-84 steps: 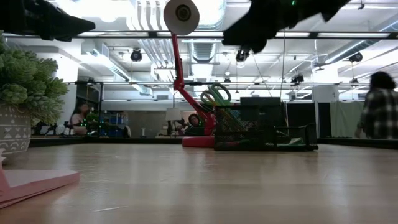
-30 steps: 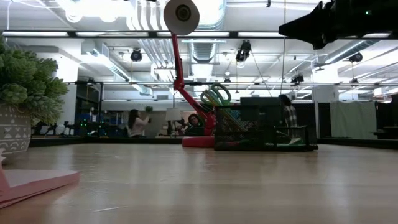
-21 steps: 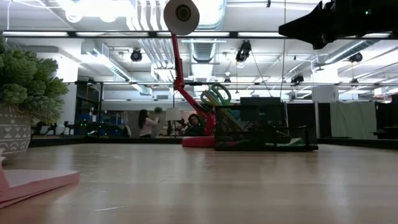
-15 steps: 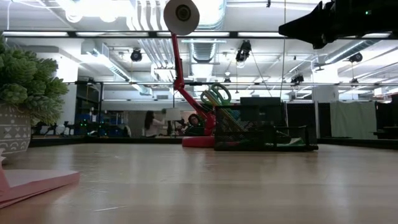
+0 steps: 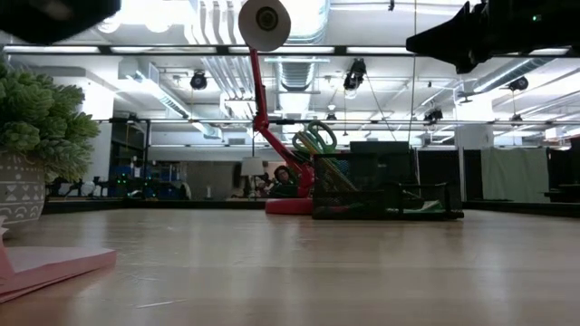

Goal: Pick and place office supplies into organizer
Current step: Put the pink sticky note into the front left compartment of the desk organizer

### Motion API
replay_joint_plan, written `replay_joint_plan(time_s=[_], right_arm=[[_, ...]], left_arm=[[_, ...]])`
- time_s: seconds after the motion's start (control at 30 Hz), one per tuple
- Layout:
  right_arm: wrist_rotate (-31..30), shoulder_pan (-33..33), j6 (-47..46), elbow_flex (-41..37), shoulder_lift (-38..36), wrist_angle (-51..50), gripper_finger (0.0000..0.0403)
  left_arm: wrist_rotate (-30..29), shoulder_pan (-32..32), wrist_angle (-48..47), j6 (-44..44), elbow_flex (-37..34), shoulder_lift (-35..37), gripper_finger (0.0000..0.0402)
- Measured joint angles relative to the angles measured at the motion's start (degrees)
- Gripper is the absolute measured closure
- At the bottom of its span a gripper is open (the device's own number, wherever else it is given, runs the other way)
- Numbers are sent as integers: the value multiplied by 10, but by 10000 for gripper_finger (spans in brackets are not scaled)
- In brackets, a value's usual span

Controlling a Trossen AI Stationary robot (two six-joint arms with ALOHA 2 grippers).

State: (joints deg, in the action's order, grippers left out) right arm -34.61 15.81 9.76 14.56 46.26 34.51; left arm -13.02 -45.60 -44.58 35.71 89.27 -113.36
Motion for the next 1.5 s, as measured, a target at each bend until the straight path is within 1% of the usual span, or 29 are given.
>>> replay_joint_plan(time_s=[0.1, 0.17, 0.23, 0.33, 0.4, 0.6, 0.73, 1.03, 1.13, 1.2, 1.3, 1.4, 1.5], right_arm=[[0, 0, -3, 0, 0, -3, 355], [0, 0, -3, 0, 0, -9, 355], [0, 0, -3, 0, 0, -13, 355], [0, 0, -3, 0, 0, -13, 355], [0, 0, -3, 0, 0, -13, 355], [0, 0, -2, 0, 0, -13, 356], [0, 0, -1, 0, 0, -13, 356], [0, 0, -1, 0, 0, -13, 356], [0, 0, -3, 0, 0, -13, 356], [0, 0, -3, 0, 0, -13, 356], [0, 0, -3, 0, 0, -13, 356], [0, 0, -3, 0, 0, -13, 356], [0, 0, -3, 0, 0, -13, 355]], left_arm=[[24, 0, -1, 30, 0, -18, 217], [30, 0, -8, 44, 0, -26, 217], [28, 1, -23, 45, -2, -31, 217], [1, 3, -30, 45, -4, -30, 217], [-6, 4, -31, 45, -6, -29, 217], [11, 5, -29, 45, -7, -32, 217], [12, 6, -25, 44, -9, -34, 217], [6, 19, -19, 57, -44, -34, 217], [12, 25, -7, 60, -57, -37, 218], [16, 26, -2, 59, -61, -41, 225], [24, 28, -1, 56, -61, -49, 249], [36, 30, 6, 51, -62, -51, 286], [54, 32, 19, 28, -63, -51, 331]])
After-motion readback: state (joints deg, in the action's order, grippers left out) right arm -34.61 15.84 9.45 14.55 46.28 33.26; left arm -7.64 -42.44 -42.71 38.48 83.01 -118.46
